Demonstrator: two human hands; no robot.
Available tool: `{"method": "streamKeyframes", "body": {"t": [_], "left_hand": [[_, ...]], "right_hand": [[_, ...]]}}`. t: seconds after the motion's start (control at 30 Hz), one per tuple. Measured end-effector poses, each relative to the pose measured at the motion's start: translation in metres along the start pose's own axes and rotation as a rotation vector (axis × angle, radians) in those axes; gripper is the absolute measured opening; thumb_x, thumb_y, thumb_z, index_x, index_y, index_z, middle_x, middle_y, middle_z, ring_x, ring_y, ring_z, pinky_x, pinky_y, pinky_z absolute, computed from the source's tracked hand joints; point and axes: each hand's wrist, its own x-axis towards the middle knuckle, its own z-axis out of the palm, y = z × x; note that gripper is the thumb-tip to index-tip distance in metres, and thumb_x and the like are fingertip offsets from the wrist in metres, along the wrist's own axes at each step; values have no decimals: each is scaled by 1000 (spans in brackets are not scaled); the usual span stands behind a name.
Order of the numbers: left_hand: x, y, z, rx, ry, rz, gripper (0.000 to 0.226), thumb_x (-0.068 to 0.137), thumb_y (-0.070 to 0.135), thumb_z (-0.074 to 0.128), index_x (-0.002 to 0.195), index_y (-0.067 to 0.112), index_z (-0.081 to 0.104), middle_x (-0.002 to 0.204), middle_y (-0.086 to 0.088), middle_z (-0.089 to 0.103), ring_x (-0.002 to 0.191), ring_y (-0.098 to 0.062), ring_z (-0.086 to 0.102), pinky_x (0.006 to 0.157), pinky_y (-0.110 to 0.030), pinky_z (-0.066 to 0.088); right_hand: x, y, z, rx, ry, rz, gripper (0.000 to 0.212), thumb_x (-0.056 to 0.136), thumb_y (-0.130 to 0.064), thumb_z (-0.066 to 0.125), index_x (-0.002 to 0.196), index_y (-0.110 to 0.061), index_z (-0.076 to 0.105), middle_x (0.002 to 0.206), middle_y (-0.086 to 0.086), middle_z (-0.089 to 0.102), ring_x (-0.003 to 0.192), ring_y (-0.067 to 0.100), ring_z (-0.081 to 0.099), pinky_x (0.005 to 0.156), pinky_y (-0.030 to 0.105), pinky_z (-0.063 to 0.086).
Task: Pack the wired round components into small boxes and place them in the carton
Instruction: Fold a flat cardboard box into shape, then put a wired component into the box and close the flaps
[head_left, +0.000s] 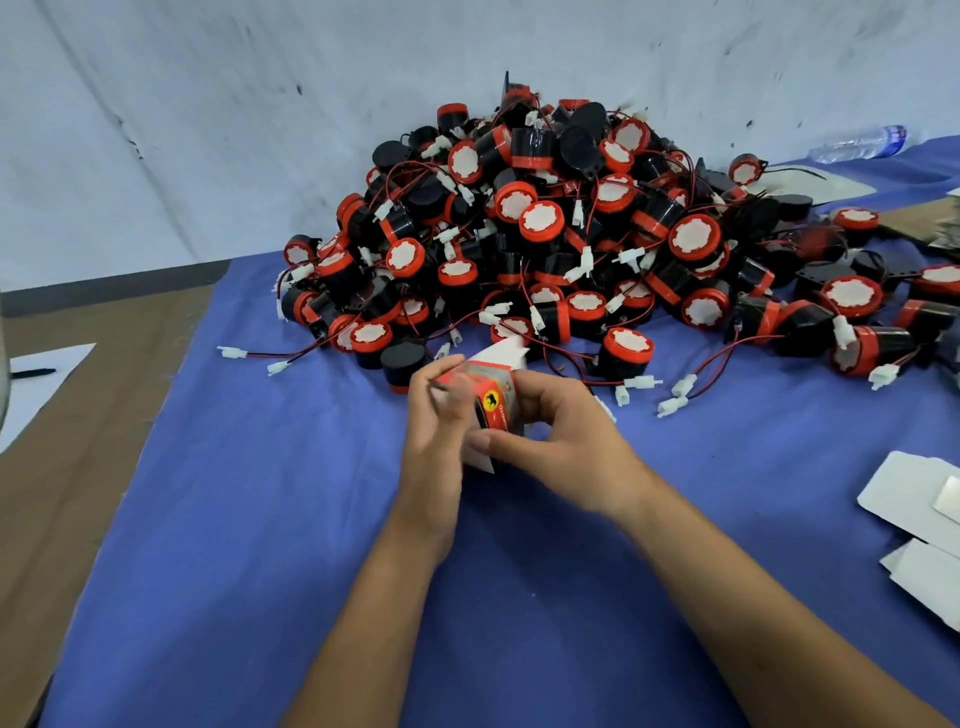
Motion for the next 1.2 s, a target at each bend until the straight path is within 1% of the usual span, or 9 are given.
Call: {"method": "streamKeyframes", "body": {"t": [0.1,0.23,0.37,0.5,0.7,0.83,0.97,1.03,1.2], "left_hand": [[1,-5,1,138,-13,73,60,72,43,85,119,18,57,99,11,73,93,-5,71,76,-21,58],[6,-6,-10,326,252,159,46,71,61,80,97,27,64,86,15,70,79,-4,64,70,-22,52],[12,-6,-24,40,282,3,44,76,45,87,107,26,63,103,8,76,96,-13,73,72,-25,59],[9,-8,-25,247,182,55,55,78,31,86,124,33,57,122,3,71,111,-16,70,84,-32,61],[11,-17,-32,782,199,128,48,75,29,90,112,28,60,108,17,66,112,-17,58,84,-32,52],[14,-13,-43,690,205,61,56,69,25,96,112,31,59,104,22,68,97,11,63,72,-10,49],[16,-6,-54,569,186,-40,54,66,35,92,111,37,61,105,21,71,96,10,65,76,-17,52],[17,-4,-53,467,201,-65,41,74,40,77,112,31,65,105,18,74,97,2,69,78,-23,53],[16,-4,-54,495,345,-75,14,83,26,64,97,28,67,94,12,75,92,-8,70,77,-40,57]], "right_hand": [[-2,-7,9,-224,55,-97,18,81,-13,67,81,-29,60,77,-14,66,71,9,62,61,31,52],[-3,-7,-8,-91,124,-196,35,84,-5,49,104,-24,70,100,-10,72,98,16,67,85,28,51],[3,23,-42,-785,572,-50,37,86,-14,55,120,-17,70,128,2,65,125,29,50,101,40,44],[8,45,-55,-906,355,375,71,91,-10,54,156,-32,36,165,16,22,147,44,25,119,57,22],[7,33,-37,-972,362,103,62,84,-44,76,141,-38,54,106,1,56,101,27,54,86,39,35],[1,20,-28,-599,212,52,51,73,-63,82,110,-34,63,75,-34,62,76,-2,62,63,12,44],[-1,15,-30,-414,-76,17,49,72,-41,92,112,-29,67,59,-14,62,56,6,58,57,15,43],[-3,14,-29,-487,-158,-11,50,75,-30,90,119,-30,67,63,-9,63,62,8,59,62,17,44],[-3,11,-28,-750,-78,-174,61,62,-62,89,109,-30,66,115,-12,54,114,13,43,97,26,41]]}}
